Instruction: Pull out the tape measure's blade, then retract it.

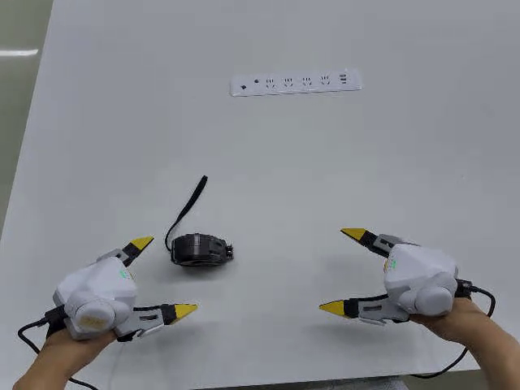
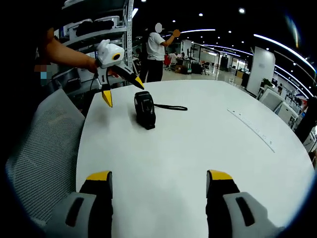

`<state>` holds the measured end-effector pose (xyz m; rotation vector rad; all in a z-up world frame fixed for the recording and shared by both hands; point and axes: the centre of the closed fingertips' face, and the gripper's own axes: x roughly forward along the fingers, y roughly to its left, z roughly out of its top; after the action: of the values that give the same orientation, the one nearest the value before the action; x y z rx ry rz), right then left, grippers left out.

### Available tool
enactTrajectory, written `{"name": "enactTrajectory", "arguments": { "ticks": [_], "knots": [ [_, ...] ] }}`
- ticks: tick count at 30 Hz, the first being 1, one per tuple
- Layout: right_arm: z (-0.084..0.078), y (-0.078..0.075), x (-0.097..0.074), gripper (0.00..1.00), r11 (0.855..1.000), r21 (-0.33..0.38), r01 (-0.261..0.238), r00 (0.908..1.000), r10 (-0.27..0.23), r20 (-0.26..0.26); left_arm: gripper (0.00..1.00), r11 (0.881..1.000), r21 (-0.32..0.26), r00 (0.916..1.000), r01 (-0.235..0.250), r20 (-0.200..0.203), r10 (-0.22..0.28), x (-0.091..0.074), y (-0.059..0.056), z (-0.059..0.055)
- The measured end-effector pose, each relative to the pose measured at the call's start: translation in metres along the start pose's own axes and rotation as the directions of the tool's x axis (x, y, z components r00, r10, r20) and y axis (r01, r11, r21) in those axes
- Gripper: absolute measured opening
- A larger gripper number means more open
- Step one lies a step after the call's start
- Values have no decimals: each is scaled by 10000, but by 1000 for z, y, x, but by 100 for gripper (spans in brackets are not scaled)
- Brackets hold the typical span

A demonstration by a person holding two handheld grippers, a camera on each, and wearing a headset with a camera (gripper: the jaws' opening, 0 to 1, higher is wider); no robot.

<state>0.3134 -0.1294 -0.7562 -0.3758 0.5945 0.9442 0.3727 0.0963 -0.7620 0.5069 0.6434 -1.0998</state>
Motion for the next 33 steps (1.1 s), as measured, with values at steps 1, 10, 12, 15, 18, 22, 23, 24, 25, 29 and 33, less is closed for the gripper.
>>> {"name": "enactTrajectory", "arguments": {
  "ticks": [1,10,12,15,18,22,23,24,25,29,33],
  "knots": [
    [1,-1,2,77,10000,-43,-63,10000,63,11,79,10000,68,10000,70,-42,-69,1,1,0],
    [7,-5,17,71,9969,-628,-484,9988,480,-77,72,9972,583,9984,471,-336,-452,9,8,-1],
    [8,-6,22,70,9949,-802,-617,9981,609,-131,70,9952,790,9979,578,-352,-551,12,9,0],
    [10,-6,29,68,9930,-897,-766,9970,757,-128,66,9933,932,9969,691,-446,-651,15,11,0],
    [13,-7,36,66,9915,-930,-907,9959,903,-88,64,9912,1049,9958,804,-517,-753,20,13,0],
    [17,-9,45,64,9900,-969,-1025,9947,1030,3,60,9852,1327,9922,1086,-750,-993,25,13,0],
    [20,-8,48,64,9890,-984,-1106,9937,1116,51,60,9831,1403,9910,1175,-798,-1071,27,12,0],
    [22,-8,51,63,9879,-1045,-1149,9932,1164,81,59,9811,1481,9899,1248,-852,-1131,29,12,0],
    [23,-8,53,62,9871,-1069,-1191,9926,1210,108,58,9797,1531,9892,1292,-893,-1165,30,12,0],
    [28,-8,64,60,9843,-1126,-1358,9901,1389,196,53,9703,1850,9841,1557,-1137,-1362,36,13,-3],
    [33,-8,73,57,9815,-1220,-1473,9882,1513,236,51,9615,2149,9801,1715,-1364,-1444,41,15,-6]
  ]
}}
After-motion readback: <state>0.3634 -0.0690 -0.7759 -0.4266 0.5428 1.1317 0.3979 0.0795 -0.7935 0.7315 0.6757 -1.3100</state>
